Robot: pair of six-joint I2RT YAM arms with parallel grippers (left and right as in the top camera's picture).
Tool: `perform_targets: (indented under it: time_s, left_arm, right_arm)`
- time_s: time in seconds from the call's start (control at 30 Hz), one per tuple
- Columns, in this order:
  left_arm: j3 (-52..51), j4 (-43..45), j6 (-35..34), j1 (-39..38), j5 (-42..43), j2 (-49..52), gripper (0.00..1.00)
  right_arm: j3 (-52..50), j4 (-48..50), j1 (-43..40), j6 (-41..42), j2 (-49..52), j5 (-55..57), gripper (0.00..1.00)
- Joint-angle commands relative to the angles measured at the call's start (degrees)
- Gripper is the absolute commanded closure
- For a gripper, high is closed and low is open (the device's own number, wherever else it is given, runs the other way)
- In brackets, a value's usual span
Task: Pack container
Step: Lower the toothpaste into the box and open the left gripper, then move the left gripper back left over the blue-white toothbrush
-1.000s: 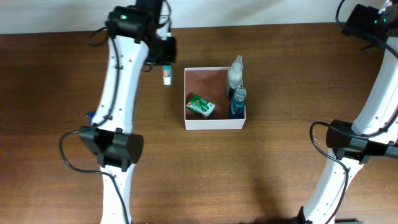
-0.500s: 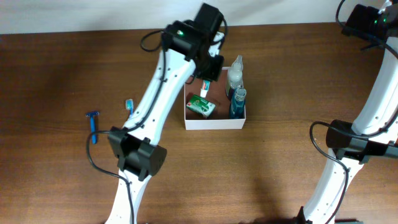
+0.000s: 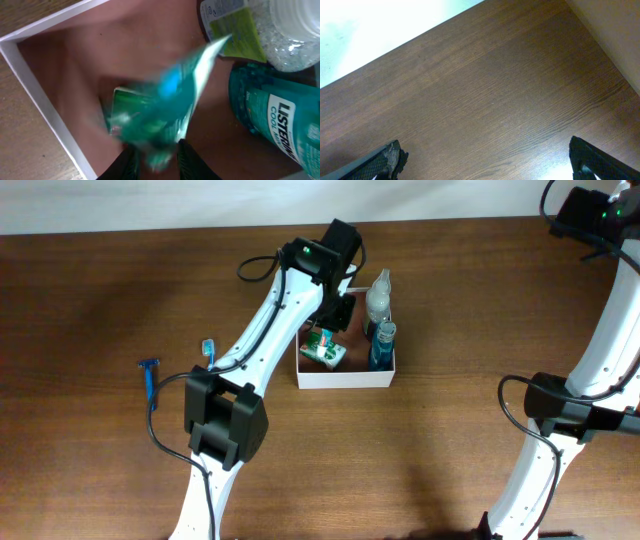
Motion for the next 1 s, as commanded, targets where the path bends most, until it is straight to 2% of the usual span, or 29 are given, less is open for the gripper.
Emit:
perform_targets:
  time_s: [0.0, 0.27, 0.4, 0.43, 0.7, 0.83, 0.97]
  left_arm:
    - [-2.27, 1.84, 2.95, 0.11, -0.59, 0.35, 0.74]
    - [-4.26, 1.97, 2.97, 0.11, -0.59, 0.35, 0.74]
    - [-3.48, 1.97, 2.97, 0.11, -0.59, 0.31, 0.62]
    - [-1.77, 1.03, 2.97, 0.22, -0.61, 0.26, 0.54]
    - [15.32, -7.56, 2.95, 3.39, -6.54, -0.02, 0.28]
    - [24.15, -13.18, 2.89, 7.58, -9.99, -0.02, 0.24]
    - [27.74, -17.92, 2.25, 13.62, -10.03, -0.02, 0.24]
  right_arm:
    - [-0.17, -0.35, 0.22, 0.07, 0.31, 0.68, 0.02]
    - [-0.17, -0.35, 0.2, 0.07, 0.31, 0.68, 0.02]
    - [-0.17, -0.33, 0.22, 0.07, 0.31, 0.68, 0.02]
    - [-0.17, -0.35, 0.2, 0.07, 0.31, 0.68, 0.02]
    - [-0.17, -0.35, 0.2, 0.07, 0.31, 0.68, 0.02]
    - [-0.17, -0.35, 0.2, 0.07, 0.31, 0.68, 0.02]
    - [-0.17, -0.35, 0.2, 0.07, 0.31, 0.68, 0.02]
